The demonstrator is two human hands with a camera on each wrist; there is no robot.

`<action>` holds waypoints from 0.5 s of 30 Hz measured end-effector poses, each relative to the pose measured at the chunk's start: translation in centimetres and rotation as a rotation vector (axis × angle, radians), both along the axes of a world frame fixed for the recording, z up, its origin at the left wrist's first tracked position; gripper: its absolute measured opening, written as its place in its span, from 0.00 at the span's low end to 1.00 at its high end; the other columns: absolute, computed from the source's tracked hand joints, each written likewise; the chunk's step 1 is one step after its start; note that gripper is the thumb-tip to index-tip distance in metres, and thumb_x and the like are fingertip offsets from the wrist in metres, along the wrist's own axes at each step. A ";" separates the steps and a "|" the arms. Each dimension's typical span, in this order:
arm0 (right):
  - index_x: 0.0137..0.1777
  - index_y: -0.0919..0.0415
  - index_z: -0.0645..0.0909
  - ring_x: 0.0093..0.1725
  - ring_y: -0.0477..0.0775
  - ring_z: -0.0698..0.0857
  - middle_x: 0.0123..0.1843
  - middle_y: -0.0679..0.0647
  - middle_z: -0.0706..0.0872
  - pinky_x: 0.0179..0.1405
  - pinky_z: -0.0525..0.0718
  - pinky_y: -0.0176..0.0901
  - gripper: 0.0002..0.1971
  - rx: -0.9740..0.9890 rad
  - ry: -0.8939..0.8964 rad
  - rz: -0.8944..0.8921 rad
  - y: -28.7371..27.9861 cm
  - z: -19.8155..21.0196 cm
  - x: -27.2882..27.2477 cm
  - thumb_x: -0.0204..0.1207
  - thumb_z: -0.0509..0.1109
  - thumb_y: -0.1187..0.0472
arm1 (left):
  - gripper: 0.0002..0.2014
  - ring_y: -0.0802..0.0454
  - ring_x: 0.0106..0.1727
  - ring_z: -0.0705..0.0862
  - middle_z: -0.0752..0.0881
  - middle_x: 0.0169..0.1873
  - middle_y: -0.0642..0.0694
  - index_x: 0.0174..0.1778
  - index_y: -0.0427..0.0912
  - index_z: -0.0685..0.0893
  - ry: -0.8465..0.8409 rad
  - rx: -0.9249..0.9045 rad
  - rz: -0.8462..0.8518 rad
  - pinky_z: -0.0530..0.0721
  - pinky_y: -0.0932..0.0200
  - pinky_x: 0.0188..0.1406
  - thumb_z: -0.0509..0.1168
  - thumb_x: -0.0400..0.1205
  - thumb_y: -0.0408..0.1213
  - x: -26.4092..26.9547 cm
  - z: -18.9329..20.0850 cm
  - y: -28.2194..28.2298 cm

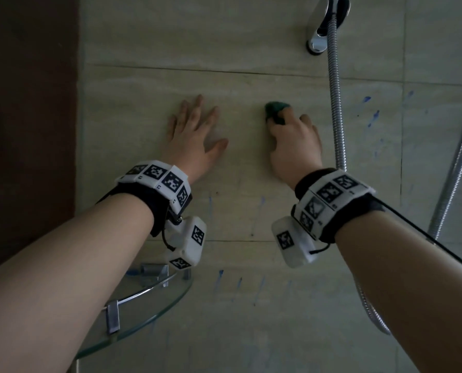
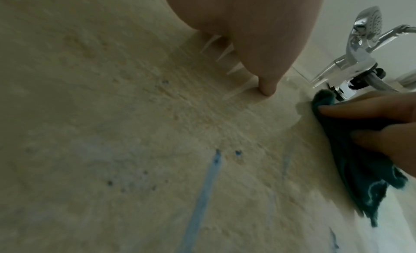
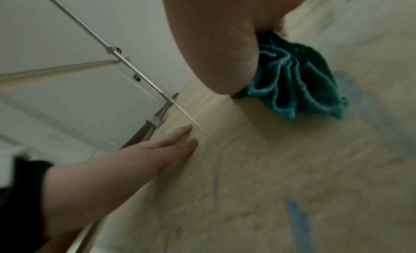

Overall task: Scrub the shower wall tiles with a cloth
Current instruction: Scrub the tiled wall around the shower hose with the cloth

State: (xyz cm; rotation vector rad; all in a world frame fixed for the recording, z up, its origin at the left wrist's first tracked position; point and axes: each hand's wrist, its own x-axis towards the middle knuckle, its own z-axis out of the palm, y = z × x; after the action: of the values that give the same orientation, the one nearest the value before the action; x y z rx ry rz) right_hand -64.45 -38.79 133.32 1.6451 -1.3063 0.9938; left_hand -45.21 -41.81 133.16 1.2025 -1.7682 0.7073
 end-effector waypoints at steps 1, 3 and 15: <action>0.68 0.63 0.80 0.62 0.67 0.70 0.72 0.60 0.71 0.58 0.70 0.53 0.20 -0.004 0.042 0.022 -0.3 -0.3 0.8 0.79 0.58 0.69 | 0.31 0.46 0.84 0.35 0.38 0.85 0.49 0.85 0.53 0.52 -0.001 -0.003 -0.017 0.32 0.53 0.79 0.55 0.86 0.53 0.3 0.0 0.0; 0.56 0.66 0.86 0.53 0.67 0.75 0.63 0.61 0.79 0.44 0.68 0.49 0.14 -0.083 0.236 0.081 -0.7 -2.2 2.1 0.77 0.61 0.70 | 0.29 0.46 0.84 0.36 0.40 0.85 0.49 0.84 0.52 0.55 0.000 -0.013 -0.039 0.34 0.54 0.79 0.55 0.87 0.50 0.8 0.0 0.1; 0.60 0.63 0.86 0.56 0.67 0.74 0.64 0.61 0.79 0.52 0.70 0.54 0.16 -0.003 0.132 0.075 -0.5 -3.9 1.9 0.81 0.58 0.66 | 0.30 0.47 0.85 0.39 0.42 0.85 0.51 0.84 0.53 0.54 -0.035 -0.005 0.033 0.36 0.52 0.80 0.55 0.87 0.50 2.8 -1.3 0.5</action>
State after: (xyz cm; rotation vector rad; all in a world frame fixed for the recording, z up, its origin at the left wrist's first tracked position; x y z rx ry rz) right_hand -62.52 -39.31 129.44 1.7377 -1.1621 0.9138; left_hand -42.46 -41.30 131.90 1.2260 -1.7775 0.7555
